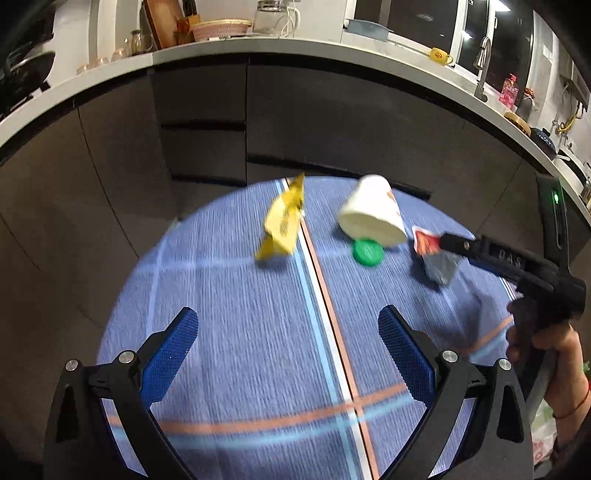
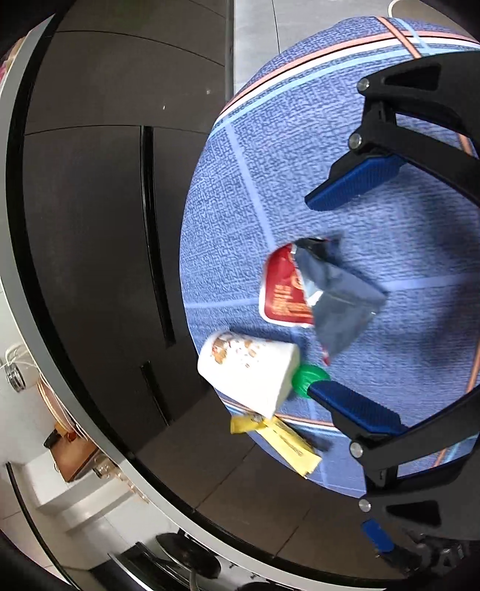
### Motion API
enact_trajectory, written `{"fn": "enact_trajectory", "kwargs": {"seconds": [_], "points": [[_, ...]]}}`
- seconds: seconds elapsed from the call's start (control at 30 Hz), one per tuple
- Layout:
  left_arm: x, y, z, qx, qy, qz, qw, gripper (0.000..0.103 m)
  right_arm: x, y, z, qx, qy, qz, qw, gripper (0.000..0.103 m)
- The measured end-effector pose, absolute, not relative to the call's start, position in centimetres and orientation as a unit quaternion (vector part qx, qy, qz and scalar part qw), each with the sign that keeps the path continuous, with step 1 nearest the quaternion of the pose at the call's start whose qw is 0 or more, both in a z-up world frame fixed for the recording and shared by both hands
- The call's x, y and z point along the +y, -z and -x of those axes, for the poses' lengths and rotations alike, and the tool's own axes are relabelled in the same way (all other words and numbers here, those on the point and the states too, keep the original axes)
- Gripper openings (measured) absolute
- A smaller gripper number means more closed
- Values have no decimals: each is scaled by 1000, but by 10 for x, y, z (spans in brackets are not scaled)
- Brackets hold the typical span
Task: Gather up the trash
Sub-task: 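Grasp the red-and-silver wrapper with the right tool while the left tool grasps the yellow snack wrapper, then carry the red-and-silver wrapper with the right tool over the bin while the left tool carries the yellow wrapper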
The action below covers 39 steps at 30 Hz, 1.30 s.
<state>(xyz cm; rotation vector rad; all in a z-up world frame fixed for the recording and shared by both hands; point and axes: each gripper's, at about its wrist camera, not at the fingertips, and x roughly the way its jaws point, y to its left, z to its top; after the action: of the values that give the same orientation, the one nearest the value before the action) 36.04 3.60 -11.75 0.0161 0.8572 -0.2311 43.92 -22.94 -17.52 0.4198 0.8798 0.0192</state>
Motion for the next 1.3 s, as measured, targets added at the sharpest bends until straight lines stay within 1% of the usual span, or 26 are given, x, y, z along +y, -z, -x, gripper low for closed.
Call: {"fn": "enact_trajectory", "kwargs": {"seconds": [0.1,0.13,0.17,0.2,0.23,0.3,0.33,0.4,0.43,0.47,0.5,0.57,0.6,0.67,0.77,0.8,0.83,0.87,0.93,0.97,1.03,1.1,1.13,1.3], "points": [[38,116,-385,415,114,5,902,92,-230,181,-446,429,-10,-199,881,93],[39,116,-392,418,112,11,902,90,-230,183,-448,431,-12,-199,880,91],[40,116,-403,421,111,18,900,89,-229,185,-450,434,-14,-199,879,85],[40,117,-409,422,113,22,899,88,-229,188,-453,438,-18,-199,876,81],[39,118,-419,425,115,28,898,85,-230,190,-454,441,-23,-203,874,74],[38,122,-433,432,113,33,894,82,-231,190,-452,436,-27,-202,877,70],[38,125,-441,437,112,37,892,80,-229,188,-451,436,-28,-196,878,51],[37,133,-455,448,107,43,887,79,-229,185,-448,435,-35,-188,880,44],[36,135,-460,451,106,44,885,79,-230,184,-445,434,-39,-185,881,39],[35,139,-465,455,102,44,884,79,-231,183,-443,433,-41,-181,882,31],[34,144,-471,461,96,43,881,79,-231,181,-441,432,-45,-181,882,30],[30,150,-480,470,90,38,877,79,-232,180,-437,433,-53,-184,881,21],[30,152,-483,472,89,34,876,78,-232,180,-435,434,-56,-184,880,20],[26,157,-489,477,84,22,874,74,-232,179,-431,434,-60,-179,881,18],[24,164,-495,489,84,20,868,57,-232,178,-422,434,-68,-175,881,17],[24,166,-496,493,83,20,866,54,-232,178,-419,434,-70,-176,880,17],[24,168,-496,496,83,18,864,48,-234,177,-414,435,-72,-177,880,17],[24,170,-495,498,82,17,863,44,-232,177,-413,435,-74,-176,880,17],[25,172,-492,500,81,18,862,43,-233,176,-407,436,-73,-172,880,17],[26,173,-491,499,81,17,863,41,-234,176,-404,435,-73,-170,881,17],[25,173,-487,500,81,12,862,31,-235,174,-398,434,-73,-169,882,17],[27,173,-482,501,82,12,862,25,-234,171,-392,433,-75,-171,882,17],[27,174,-478,503,84,12,860,10,-234,170,-388,433,-76,-171,882,17],[30,170,-449,502,92,20,860,8,-233,161,-367,427,-82,-170,884,17]]}}
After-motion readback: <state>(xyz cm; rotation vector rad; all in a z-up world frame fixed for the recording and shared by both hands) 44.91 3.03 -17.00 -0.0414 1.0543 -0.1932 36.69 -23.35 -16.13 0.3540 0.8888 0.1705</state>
